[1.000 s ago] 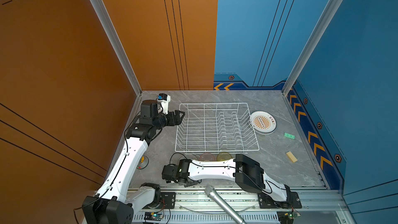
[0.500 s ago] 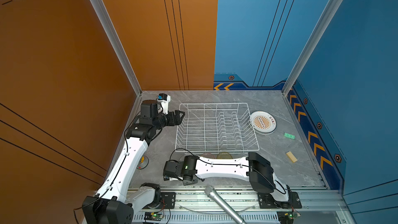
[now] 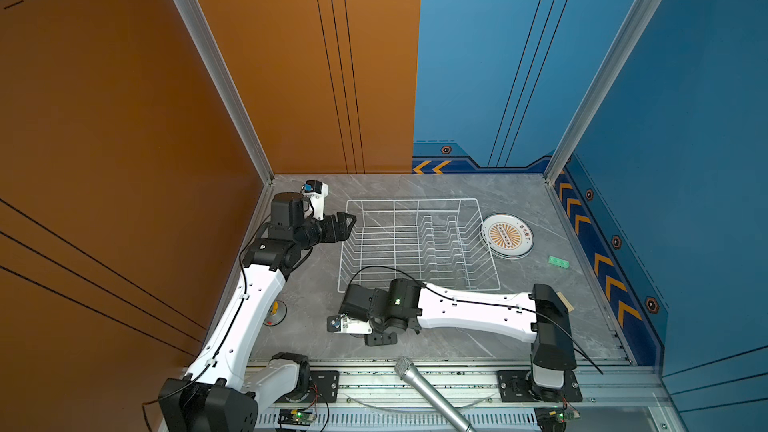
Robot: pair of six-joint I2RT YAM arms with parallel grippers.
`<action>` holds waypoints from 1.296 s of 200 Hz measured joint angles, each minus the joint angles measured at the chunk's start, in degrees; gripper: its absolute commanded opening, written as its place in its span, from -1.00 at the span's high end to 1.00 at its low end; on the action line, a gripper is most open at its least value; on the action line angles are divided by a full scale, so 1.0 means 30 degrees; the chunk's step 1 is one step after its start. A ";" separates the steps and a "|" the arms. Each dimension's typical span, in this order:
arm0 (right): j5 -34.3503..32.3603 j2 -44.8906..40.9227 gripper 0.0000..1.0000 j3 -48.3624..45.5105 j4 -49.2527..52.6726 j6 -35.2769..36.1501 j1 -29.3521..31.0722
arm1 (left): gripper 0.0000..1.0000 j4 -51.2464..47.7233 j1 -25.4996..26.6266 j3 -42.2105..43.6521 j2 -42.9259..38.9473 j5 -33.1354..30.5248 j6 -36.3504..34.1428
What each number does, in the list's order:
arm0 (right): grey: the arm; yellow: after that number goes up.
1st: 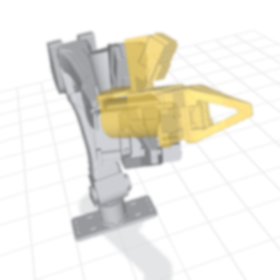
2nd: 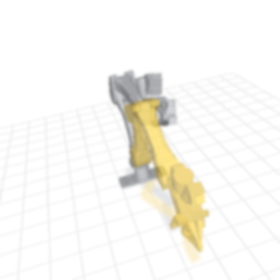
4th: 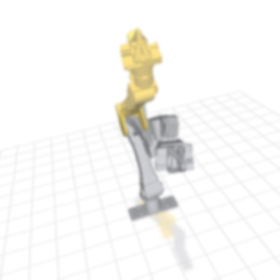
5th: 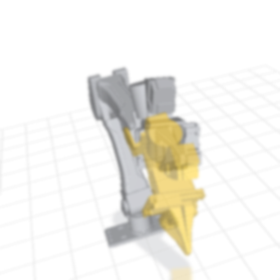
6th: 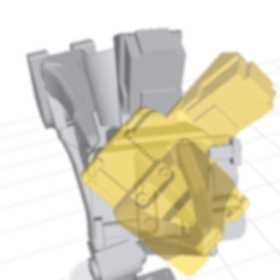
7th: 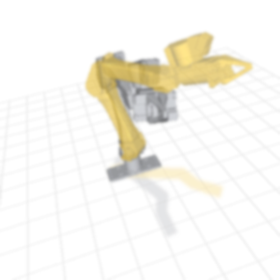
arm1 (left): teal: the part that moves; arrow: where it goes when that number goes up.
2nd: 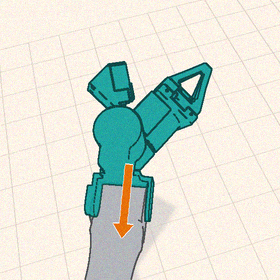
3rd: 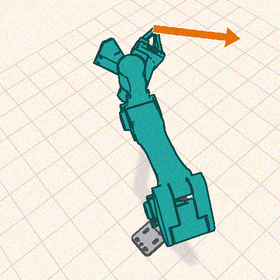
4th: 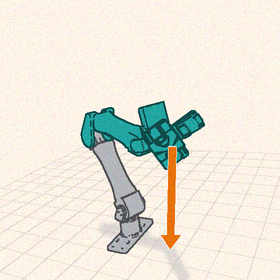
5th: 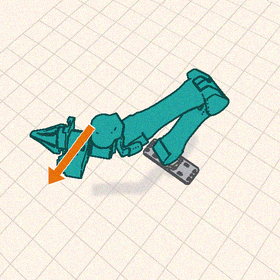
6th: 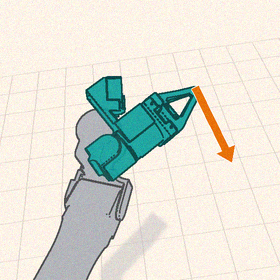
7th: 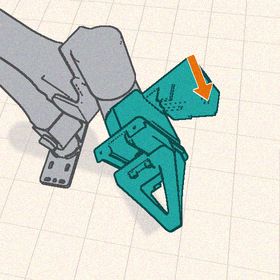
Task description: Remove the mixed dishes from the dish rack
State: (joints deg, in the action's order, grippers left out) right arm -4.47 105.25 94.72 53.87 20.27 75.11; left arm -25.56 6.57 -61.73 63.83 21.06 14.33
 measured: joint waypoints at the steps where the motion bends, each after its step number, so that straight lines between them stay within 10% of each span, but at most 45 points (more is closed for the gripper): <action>1: 0.0000 -0.0131 -0.11 -0.0080 -0.0044 -0.0029 -0.0117 | -0.68 0.0000 -0.0007 0.0000 0.0000 0.0000 0.0000; 148: -0.0561 -1.2335 -0.53 -0.9151 -0.5916 -0.5625 -1.4345 | -0.68 0.1202 -0.1158 0.2492 0.0248 -0.1217 -0.0160; 259: -0.0262 -1.5220 -0.63 -1.4848 -1.0717 -1.0142 -2.1158 | -0.96 0.7315 -0.1596 0.7111 0.0270 -0.4561 -0.0627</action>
State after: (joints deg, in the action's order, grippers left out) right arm -5.26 59.59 50.17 21.71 -10.15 11.64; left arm -3.62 1.78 -40.40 64.64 7.38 12.45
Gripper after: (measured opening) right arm 0.802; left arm 0.977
